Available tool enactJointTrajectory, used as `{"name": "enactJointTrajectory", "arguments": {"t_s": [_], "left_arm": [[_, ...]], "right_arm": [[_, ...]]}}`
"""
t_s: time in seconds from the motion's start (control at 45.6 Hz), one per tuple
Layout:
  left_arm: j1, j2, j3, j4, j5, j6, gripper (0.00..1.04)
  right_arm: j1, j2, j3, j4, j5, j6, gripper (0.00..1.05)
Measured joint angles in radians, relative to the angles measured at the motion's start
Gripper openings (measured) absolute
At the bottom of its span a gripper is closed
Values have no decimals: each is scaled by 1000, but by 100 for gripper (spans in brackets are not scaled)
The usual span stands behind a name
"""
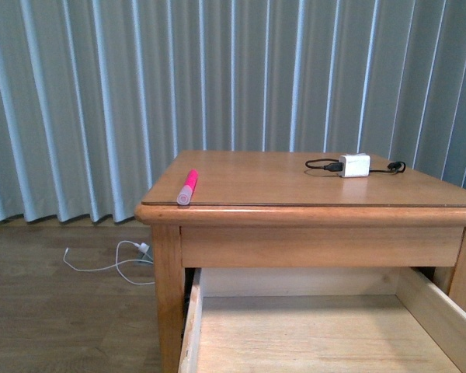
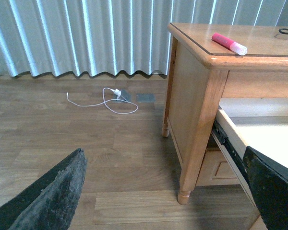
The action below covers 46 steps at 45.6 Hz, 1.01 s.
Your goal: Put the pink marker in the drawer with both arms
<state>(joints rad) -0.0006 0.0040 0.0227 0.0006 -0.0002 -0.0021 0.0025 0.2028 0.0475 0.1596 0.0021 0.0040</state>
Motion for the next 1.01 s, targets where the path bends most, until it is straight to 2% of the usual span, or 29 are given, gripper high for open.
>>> {"name": "enactJointTrajectory", "arguments": {"t_s": [0.11,0.131,0.175,0.219,0.285,0.438,0.548,0.811,1.008], "left_arm": [[4,2,0,-1,16,-6,99],[29,13,3,-10,105,-28,99],[87,64,14,-24,293,-90,99],[100,113,37,-24,381,-120,99],[101,189,101,-5,411,-138,99],[82,575,369,200,291,-78,99],[45,802,514,252,223,-48,99],[-75,1334,921,226,113,-70,99],[-186,1662,1198,182,101,-87,99]], "right_arm": [[0,0,0,0,0,0,93],[0,0,0,0,0,0,98],[0,0,0,0,0,0,96],[0,0,0,0,0,0,96],[0,0,0,0,0,0,96],[0,0,0,0,0,0,96],[0,0,0,0,0,0,96],[0,0,0,0,0,0,96],[0,0,0,0,0,0,96]]}}
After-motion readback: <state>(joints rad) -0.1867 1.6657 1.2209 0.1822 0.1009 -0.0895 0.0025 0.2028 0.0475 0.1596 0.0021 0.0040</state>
